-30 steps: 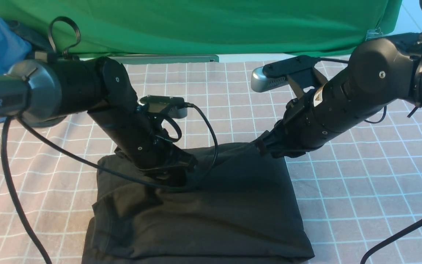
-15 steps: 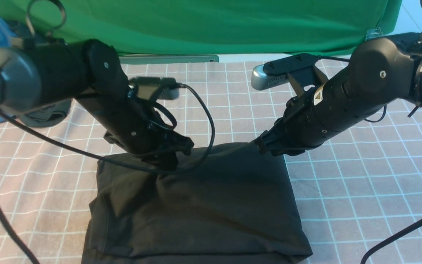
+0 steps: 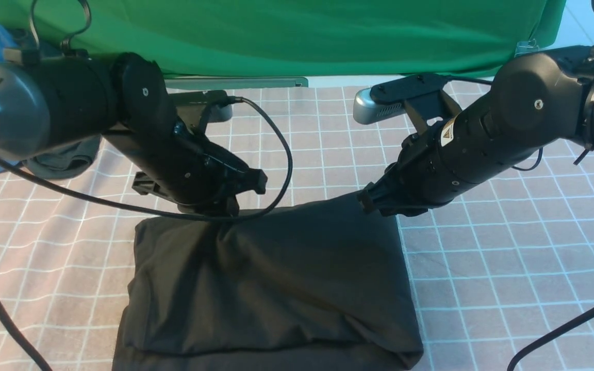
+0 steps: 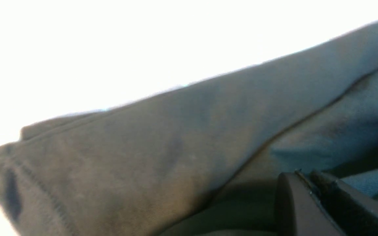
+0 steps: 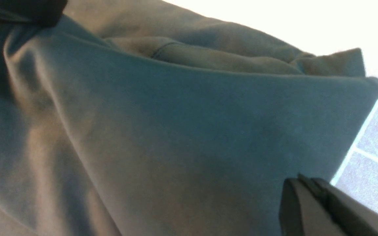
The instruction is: Fold a long-sleeved shirt over a pink coffee tablecloth.
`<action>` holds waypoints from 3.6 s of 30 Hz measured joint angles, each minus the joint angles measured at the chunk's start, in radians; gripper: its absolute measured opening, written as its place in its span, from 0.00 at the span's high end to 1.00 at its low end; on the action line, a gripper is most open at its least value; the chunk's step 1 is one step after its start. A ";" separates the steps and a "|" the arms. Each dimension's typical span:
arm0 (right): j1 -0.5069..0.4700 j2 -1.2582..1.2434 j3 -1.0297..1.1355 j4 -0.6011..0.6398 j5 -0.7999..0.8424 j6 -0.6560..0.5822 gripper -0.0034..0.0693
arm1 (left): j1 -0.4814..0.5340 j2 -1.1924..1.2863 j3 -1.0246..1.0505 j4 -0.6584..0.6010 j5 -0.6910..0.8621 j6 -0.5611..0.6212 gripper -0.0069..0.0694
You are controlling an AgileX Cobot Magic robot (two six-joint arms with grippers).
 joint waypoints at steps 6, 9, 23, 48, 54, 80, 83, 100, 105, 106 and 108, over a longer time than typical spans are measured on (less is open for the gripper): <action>0.000 0.000 0.000 0.000 -0.002 0.000 0.91 | 0.000 0.000 0.000 0.035 -0.001 -0.018 0.87; 0.000 0.000 0.000 0.000 -0.002 0.000 0.91 | 0.000 0.000 0.000 0.053 -0.012 -0.018 0.83; -0.001 0.000 0.000 0.119 0.010 -0.098 0.91 | 0.000 -0.110 0.043 -0.164 0.021 0.055 0.84; -0.017 0.000 0.000 0.125 0.013 -0.102 0.91 | 0.000 0.091 0.100 -0.393 -0.284 0.277 0.89; -0.025 0.000 -0.022 0.125 0.066 -0.125 0.91 | 0.066 -0.029 0.101 -0.331 -0.143 0.219 0.89; -0.071 0.293 -0.197 0.030 0.096 -0.058 0.91 | 0.130 -0.097 0.295 -0.186 0.020 0.026 0.89; -0.094 0.293 -0.203 0.025 0.090 -0.042 0.91 | 0.130 -0.100 0.299 -0.087 0.059 -0.040 0.89; -0.023 0.207 -0.253 0.060 0.140 -0.301 0.90 | 0.130 -0.287 0.299 -0.050 0.120 -0.095 0.89; 0.012 0.234 -0.263 0.114 0.141 -0.507 0.85 | 0.170 -0.228 0.299 -0.026 0.115 -0.176 0.89; 0.016 0.241 -0.267 0.118 0.137 -0.533 0.84 | 0.186 -0.214 0.299 -0.026 0.116 -0.179 0.89; 0.024 0.255 -0.272 0.120 0.126 -0.576 0.79 | 0.211 -0.197 0.299 -0.027 0.122 -0.180 0.89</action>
